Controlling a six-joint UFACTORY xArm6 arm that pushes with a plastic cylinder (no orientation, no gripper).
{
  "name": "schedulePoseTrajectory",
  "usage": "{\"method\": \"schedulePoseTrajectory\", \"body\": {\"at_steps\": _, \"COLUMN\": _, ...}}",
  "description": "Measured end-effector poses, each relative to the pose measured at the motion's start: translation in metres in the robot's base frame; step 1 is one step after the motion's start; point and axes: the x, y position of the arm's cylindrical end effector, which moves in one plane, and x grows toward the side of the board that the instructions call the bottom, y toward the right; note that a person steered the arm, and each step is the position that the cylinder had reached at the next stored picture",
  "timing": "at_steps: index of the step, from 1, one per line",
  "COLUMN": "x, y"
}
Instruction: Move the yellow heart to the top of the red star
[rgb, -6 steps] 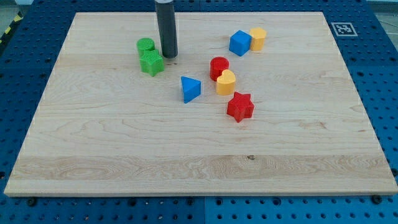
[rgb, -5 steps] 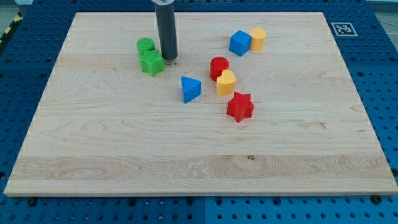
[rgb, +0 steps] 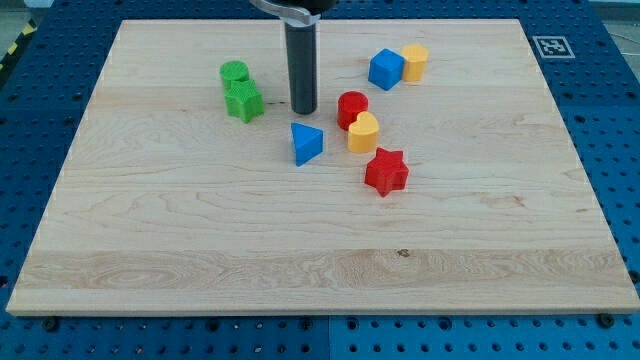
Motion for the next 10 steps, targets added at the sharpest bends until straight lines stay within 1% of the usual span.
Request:
{"method": "schedulePoseTrajectory", "body": {"at_steps": 1, "x": 0.002, "y": 0.006}}
{"method": "schedulePoseTrajectory", "body": {"at_steps": 3, "x": 0.022, "y": 0.017}}
{"method": "schedulePoseTrajectory", "body": {"at_steps": 5, "x": 0.037, "y": 0.055}}
{"method": "schedulePoseTrajectory", "body": {"at_steps": 10, "x": 0.068, "y": 0.055}}
